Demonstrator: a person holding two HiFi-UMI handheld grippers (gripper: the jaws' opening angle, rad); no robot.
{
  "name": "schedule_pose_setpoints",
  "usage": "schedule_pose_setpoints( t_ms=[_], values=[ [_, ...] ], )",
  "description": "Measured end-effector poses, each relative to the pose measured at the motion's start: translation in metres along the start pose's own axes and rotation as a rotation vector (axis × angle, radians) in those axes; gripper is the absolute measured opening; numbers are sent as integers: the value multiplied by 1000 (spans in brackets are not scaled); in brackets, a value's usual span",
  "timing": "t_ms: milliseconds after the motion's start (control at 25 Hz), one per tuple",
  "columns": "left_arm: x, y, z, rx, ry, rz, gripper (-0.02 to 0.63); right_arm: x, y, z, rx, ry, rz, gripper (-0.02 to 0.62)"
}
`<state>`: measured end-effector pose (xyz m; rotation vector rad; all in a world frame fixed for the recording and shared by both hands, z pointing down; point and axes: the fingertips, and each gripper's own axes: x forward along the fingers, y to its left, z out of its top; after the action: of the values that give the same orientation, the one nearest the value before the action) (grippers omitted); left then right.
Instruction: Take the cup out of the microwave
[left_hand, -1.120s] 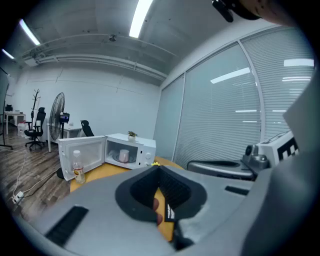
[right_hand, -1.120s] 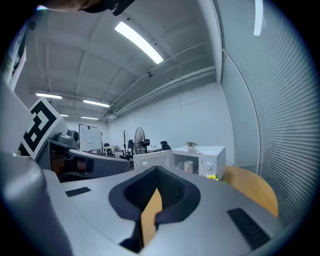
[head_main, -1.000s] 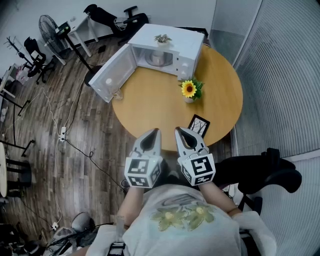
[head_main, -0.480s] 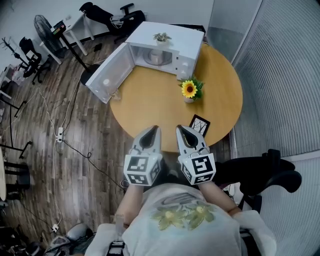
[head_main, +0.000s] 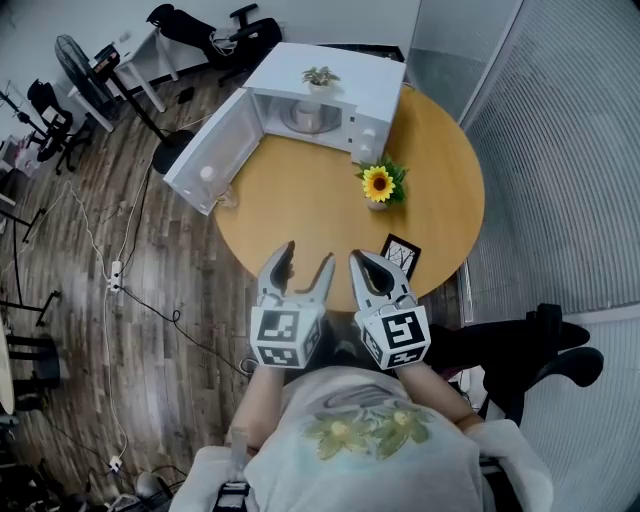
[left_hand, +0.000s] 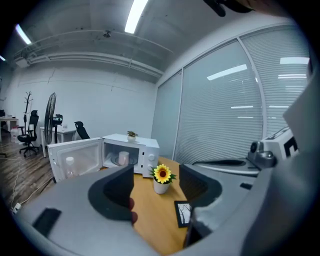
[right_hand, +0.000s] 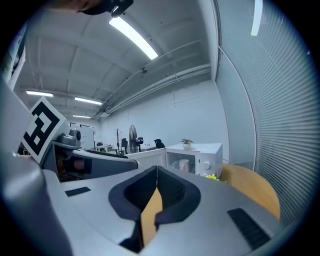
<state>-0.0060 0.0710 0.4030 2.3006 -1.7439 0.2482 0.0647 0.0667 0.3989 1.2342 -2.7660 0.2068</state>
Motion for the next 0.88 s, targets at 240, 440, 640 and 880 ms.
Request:
schedule_pose_setpoints(
  t_ms=[240, 440, 640, 880],
  values=[
    [14, 19, 0, 11, 14, 11, 267, 16, -7, -1, 3, 14, -17, 18],
    [27, 33, -1, 25, 31, 28, 267, 31, -13, -2, 12, 24, -27, 17],
    [42, 46, -2, 10, 54, 23, 265, 47, -18, -2, 22, 33, -33, 17],
    [64, 65, -3, 0, 71, 9, 265, 72, -22, -10, 37, 64, -30, 17]
  ],
)
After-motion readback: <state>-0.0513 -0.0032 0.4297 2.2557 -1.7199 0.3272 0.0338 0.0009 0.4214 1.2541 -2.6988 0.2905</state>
